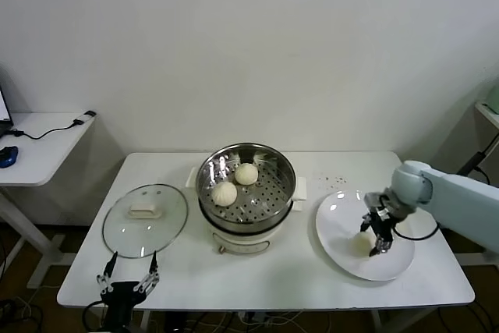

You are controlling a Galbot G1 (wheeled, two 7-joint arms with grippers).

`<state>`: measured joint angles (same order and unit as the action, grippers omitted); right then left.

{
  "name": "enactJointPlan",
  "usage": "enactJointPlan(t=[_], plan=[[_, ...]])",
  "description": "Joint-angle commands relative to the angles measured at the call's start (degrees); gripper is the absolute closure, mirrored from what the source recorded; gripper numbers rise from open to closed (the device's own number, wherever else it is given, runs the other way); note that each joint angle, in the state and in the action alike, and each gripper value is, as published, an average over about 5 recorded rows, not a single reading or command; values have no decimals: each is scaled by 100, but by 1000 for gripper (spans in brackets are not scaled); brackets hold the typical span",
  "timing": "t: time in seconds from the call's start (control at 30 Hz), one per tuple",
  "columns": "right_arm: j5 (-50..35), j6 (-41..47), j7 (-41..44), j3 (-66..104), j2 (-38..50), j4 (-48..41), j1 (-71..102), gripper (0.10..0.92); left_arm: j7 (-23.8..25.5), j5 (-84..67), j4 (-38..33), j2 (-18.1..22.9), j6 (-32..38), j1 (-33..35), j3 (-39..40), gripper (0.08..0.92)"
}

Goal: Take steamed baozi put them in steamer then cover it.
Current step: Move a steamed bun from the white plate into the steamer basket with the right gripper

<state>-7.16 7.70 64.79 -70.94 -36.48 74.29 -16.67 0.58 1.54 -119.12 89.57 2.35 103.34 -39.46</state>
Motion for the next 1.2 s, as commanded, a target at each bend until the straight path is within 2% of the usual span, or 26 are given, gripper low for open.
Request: enactJointPlan(t=[0.03,0.27,0.67,0.9,1.2], plan=[[160,-2323,655,-1062,-1103,-541,-2624,358,2,9,-2,-2,-4,25,27,177],[350,-3565,835,-980,-2238,-797,-3287,355,3,66,-8,7,-37,-14,100,177],[969,-4084,801,-445,-4113,-871,-2361,355,4,75,22,-52,-28,-6,120,177],[1359,-4265,762,-438,-4562,-875,-1689,355,0,39,98,-38,10,55,123,177],[1362,-4228,746,-538,-4557,-662,-1283,355,-6,-33,193,-55,46,51,81,177]])
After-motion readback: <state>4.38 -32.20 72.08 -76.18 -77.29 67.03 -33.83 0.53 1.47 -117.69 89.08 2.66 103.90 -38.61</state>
